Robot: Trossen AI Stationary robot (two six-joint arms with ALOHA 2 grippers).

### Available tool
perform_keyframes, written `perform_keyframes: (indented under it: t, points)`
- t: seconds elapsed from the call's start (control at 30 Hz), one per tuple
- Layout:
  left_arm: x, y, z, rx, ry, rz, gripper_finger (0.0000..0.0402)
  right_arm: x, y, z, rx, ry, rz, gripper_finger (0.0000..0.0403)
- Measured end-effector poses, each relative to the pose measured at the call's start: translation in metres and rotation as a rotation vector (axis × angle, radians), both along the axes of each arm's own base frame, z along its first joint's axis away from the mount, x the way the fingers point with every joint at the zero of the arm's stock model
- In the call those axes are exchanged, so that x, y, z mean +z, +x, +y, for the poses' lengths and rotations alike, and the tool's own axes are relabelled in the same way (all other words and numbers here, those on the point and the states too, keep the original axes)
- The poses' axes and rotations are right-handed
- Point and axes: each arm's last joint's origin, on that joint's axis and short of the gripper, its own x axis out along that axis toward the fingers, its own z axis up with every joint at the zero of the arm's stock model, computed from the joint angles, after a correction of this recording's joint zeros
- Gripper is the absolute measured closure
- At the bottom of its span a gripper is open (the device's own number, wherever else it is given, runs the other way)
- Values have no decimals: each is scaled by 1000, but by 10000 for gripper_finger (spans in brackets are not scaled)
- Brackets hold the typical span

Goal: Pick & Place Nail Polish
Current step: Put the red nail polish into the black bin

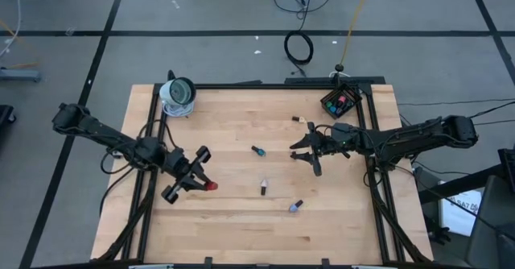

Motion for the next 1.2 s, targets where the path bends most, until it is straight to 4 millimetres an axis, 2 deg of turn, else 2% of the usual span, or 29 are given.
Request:
perform_keyframes:
  t: [0.17, 0.3, 0.47, 0.67, 0.9, 1.1, 1.2]
  points:
    - [5, 1, -1, -17, -54, 26, 364, 0, 0, 0, 0, 0, 0, 273]
    - [17, 7, -13, -54, -29, 70, 364, 0, 0, 0, 0, 0, 0, 273]
    - [15, 26, -33, -72, 44, 362, 364, 0, 0, 0, 0, 0, 0, 273]
    - [-10, 50, -44, -33, 45, 785, 364, 0, 0, 0, 0, 0, 0, 273]
    - [-47, 58, -25, 183, 24, 1134, 364, 0, 0, 0, 0, 0, 0, 273]
    - [-75, 56, 4, 499, 232, 1302, 364, 0, 0, 0, -5, 17, -2, 273]
    - [-87, 57, 18, 594, 358, 1367, 364, 0, 0, 0, -6, 24, -2, 273]
